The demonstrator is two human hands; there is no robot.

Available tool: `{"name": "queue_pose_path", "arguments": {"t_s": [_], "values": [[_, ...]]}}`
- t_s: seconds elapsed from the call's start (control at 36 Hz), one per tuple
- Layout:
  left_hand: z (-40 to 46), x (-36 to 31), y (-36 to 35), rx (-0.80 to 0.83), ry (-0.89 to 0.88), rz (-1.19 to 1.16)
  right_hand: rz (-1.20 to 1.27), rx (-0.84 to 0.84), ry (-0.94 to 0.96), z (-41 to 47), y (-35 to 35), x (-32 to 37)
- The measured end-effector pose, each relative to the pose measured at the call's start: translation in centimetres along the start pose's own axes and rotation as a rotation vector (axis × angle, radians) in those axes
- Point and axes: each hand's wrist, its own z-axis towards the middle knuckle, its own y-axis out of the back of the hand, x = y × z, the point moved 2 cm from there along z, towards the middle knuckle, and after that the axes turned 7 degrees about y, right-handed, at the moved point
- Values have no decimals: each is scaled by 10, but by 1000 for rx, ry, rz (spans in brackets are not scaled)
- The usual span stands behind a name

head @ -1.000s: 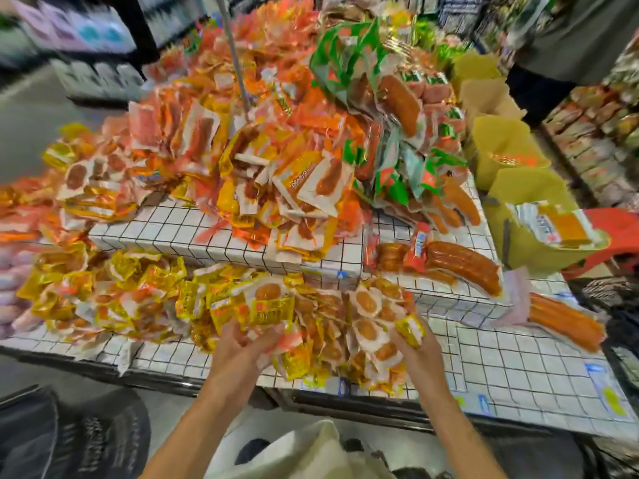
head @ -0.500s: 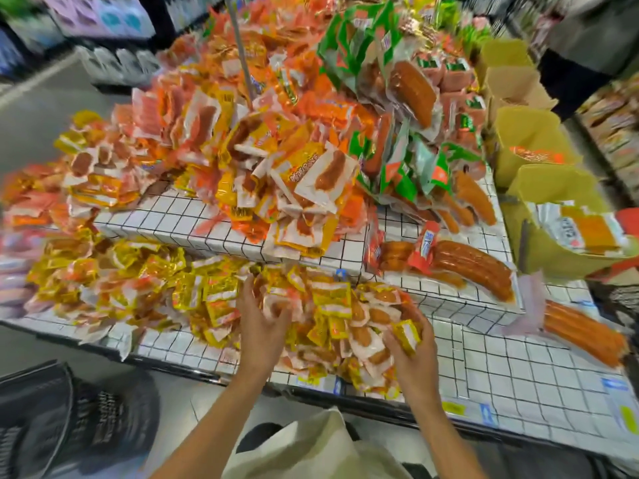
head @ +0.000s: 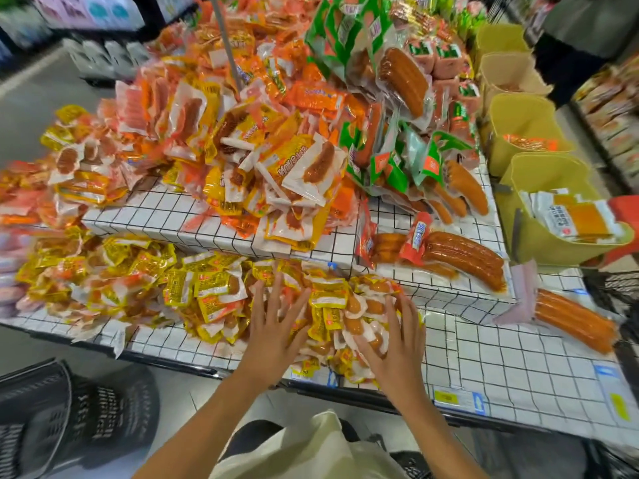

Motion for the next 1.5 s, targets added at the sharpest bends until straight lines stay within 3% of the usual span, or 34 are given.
{"name": "queue_pose_path", "arguments": {"t_s": [0.11,0.25,0.39,0.69,0.92,1.03,1.14,1.33,1.5], "values": [[3,4,-2,32,-7,15,6,48,-4,9,5,-4],[2,9,12,48,9,-154,15,95,-28,3,15,-1],[-10,22,27,110,-34,-214,112,11,-32,-15,23,12],[-74,72,53,221,-227,-314,185,-33,-349,-121,-6,93],[-159,111,40,428,-193,-399,246,-11,-587,-226,-60,152],[-192,121,28,571,-201,-334,202,76,-643,-282,-76,167],[-212,116,15,653,-207,-266,241,59,-684,-331,-70,174],[-242,86,-9,688,-303,-197,279,77,-837,-405,-45,158],[-279,35,-41,803,-355,-97,297,-61,-925,-478,4,143]]}}
